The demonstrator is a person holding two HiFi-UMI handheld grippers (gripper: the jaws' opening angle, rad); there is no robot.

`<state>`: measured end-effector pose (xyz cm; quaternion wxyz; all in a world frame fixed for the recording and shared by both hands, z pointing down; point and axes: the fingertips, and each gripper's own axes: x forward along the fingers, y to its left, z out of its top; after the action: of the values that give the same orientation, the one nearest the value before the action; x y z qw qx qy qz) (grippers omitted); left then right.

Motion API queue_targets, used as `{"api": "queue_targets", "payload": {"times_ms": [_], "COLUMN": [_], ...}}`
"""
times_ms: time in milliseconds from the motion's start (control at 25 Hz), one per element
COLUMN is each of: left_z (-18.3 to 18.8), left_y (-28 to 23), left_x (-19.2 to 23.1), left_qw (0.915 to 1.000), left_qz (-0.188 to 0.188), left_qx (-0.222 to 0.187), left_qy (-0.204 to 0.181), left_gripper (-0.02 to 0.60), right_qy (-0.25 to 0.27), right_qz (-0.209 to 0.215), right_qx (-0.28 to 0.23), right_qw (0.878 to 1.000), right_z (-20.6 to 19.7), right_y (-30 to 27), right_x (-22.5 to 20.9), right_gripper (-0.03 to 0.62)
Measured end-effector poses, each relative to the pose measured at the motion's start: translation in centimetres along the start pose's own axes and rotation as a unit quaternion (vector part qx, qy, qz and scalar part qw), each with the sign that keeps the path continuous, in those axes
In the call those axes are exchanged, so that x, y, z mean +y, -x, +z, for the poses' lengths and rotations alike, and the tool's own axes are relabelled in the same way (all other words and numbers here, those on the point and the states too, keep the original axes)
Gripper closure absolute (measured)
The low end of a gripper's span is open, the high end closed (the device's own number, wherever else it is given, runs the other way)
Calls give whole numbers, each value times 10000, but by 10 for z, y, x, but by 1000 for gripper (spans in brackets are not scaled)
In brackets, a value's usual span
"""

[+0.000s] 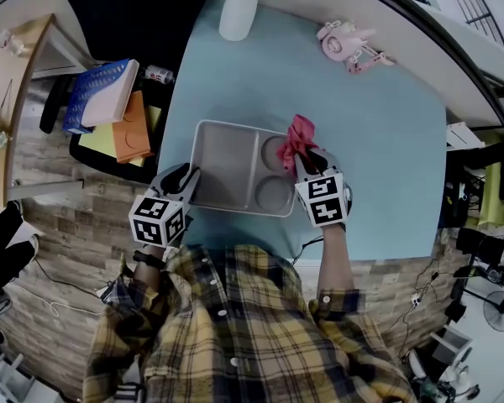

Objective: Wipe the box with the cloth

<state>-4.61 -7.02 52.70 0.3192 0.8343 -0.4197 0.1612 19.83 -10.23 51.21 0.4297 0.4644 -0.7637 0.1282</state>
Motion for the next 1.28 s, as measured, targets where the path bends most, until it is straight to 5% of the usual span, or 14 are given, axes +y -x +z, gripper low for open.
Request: {"api": "queue_targets", "payload": {"times_ms": [480, 760, 1000, 1280], "left_z": [0, 1, 1, 0], "left_y": [1, 1, 1, 1], "left_x": [0, 0, -2, -1], "left_qw": [10000, 10000, 10000, 9999], "left_qz": [-27, -28, -30, -48], "left_qx": [-31, -65, -79, -78], "left_qy": [28, 49, 46, 45], "left_gripper": [485, 485, 485, 485], "right_qy": [-299, -245, -171, 97], "right_qz": [-120, 679, 1668, 2379], "right_qx": [-152, -959, -1442, -1013], "right_qw": [9994, 9928, 9752, 9659], "right_z": [-2, 60, 106, 110], "right_y": [15, 31, 28, -4], "right_x": [-6, 49, 118, 178], "right_gripper": [540, 540, 540, 540]}}
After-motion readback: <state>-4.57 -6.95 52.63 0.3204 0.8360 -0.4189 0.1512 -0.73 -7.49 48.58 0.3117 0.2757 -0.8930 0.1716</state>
